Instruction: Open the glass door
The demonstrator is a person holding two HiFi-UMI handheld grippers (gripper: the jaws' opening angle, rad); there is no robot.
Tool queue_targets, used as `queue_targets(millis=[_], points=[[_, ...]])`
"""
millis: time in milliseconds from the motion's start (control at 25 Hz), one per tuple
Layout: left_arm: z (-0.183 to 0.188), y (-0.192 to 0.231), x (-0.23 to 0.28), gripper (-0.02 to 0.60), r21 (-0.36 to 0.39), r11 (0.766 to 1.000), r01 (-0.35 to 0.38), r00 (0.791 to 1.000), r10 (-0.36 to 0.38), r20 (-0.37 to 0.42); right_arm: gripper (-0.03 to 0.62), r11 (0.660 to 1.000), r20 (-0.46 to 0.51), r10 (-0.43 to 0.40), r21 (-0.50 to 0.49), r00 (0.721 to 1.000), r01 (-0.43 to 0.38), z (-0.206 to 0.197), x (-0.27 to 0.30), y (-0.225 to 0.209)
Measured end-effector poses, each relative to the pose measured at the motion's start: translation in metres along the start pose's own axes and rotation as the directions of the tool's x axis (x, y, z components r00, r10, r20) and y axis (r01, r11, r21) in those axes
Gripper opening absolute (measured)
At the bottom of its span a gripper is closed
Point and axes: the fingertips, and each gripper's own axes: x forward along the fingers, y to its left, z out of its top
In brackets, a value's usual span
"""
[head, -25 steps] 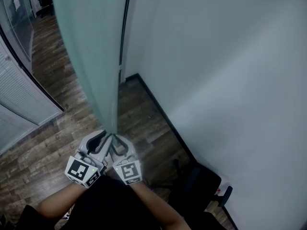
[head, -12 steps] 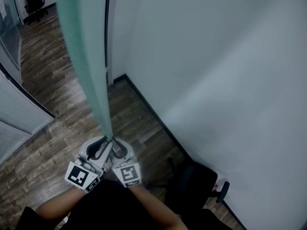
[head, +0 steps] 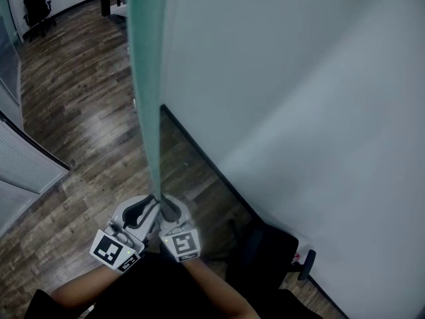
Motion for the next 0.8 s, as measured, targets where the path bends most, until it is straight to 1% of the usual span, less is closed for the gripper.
queue_targets(millis=[120, 240, 360, 480, 560, 600, 800], points=[[-0.010, -0.014, 0.009, 0.071, -0.012, 1.000, 0.012, 1.000, -0.012, -0.011, 0.071, 1.000, 0.021, -0.007, -0.011, 1.000, 0.007, 0.002, -0.009, -0.017], [-0.014, -0.020, 0.007, 0.064, -0.019, 1.000, -0.003, 1.000, 0.003, -0.014, 0.067, 0.999, 0.029, -0.024, -0.021, 0.999, 0.025, 0.006, -0.019, -0.027], [-0.013, -0.016, 0.005, 0.060, -0.022, 0.999, -0.024, 1.000, 0.024, -0.007, 0.066, 0.999, 0.036, -0.034, -0.014, 0.999, 0.035, 0.010, -0.024, -0.033], [-0.012, -0.009, 0.010, 0.043, -0.025, 0.998, -0.057, 0.998, 0.058, 0.011, 0.066, 1.000, 0.038, -0.024, -0.010, 0.999, 0.024, 0.008, -0.024, -0.043], [-0.014, -0.004, 0.011, 0.006, -0.027, 0.996, -0.080, 0.997, 0.080, 0.016, 0.066, 1.000, 0.039, -0.014, -0.013, 0.999, 0.015, 0.007, -0.026, -0.047], [-0.015, -0.002, 0.011, 0.000, -0.028, 0.996, -0.089, 0.996, 0.090, 0.017, 0.066, 1.000, 0.041, -0.010, -0.015, 0.999, 0.011, 0.007, -0.026, -0.049], [-0.018, 0.008, 0.015, 0.000, -0.021, 0.991, -0.131, 0.991, 0.131, 0.015, 0.067, 1.000, 0.047, 0.010, -0.023, 0.999, -0.009, 0.000, -0.031, -0.058]])
